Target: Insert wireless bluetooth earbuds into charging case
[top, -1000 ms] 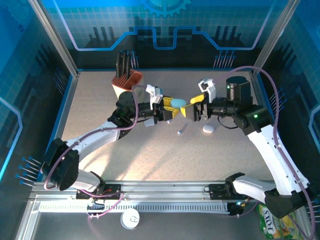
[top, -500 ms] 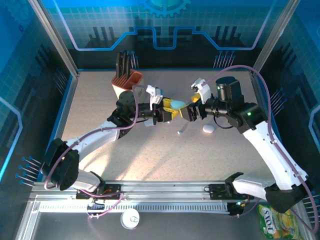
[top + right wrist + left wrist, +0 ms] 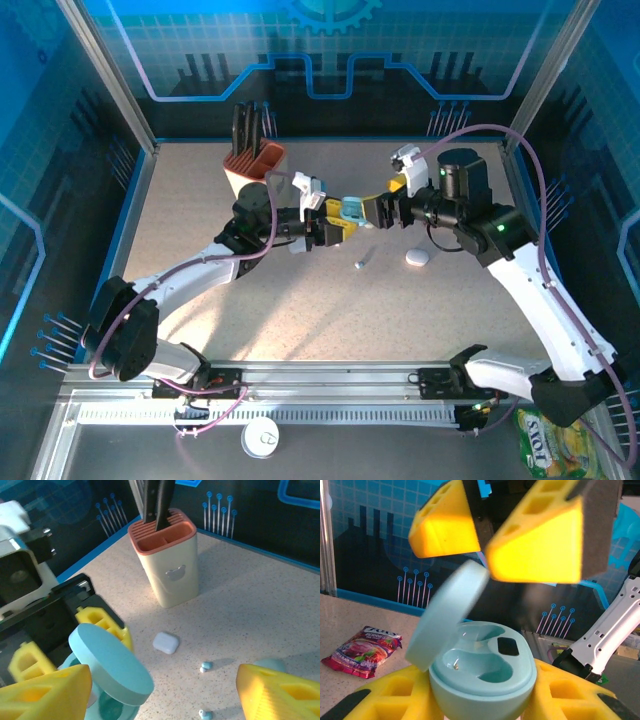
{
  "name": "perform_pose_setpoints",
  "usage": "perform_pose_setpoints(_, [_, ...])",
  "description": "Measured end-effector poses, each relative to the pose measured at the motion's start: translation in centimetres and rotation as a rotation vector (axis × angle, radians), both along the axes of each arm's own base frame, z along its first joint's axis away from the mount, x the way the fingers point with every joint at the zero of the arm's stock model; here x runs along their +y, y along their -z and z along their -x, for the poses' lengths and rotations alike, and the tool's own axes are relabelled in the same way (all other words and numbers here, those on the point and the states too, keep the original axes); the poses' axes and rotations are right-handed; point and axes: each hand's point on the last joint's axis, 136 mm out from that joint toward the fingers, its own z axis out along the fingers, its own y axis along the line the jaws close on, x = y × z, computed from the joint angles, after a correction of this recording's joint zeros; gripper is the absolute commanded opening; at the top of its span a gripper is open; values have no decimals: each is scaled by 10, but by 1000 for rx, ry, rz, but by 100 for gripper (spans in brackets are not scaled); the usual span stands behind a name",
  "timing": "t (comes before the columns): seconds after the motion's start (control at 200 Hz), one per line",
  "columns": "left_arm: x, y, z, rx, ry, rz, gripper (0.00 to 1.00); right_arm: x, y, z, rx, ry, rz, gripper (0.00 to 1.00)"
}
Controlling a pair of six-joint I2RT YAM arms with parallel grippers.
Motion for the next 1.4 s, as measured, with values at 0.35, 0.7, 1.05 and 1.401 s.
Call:
perform_pose_setpoints(0.35, [4,2,-2,-10,-11,7,34,-11,-17,6,-7,29,-114,82])
perform_pose_setpoints(0.7, [21,2,-19,-9,-66,18,34,-11,-9,22,23,7,-163,82])
perform_pose_setpoints(1.05, [20,3,-16,-8,-48,16,34,24,27,-16,130,-13,-85,75])
perform_pose_setpoints(1.401, [20,3,-13,-11,-34,14,35,25,20,-26,188,40,-137,74])
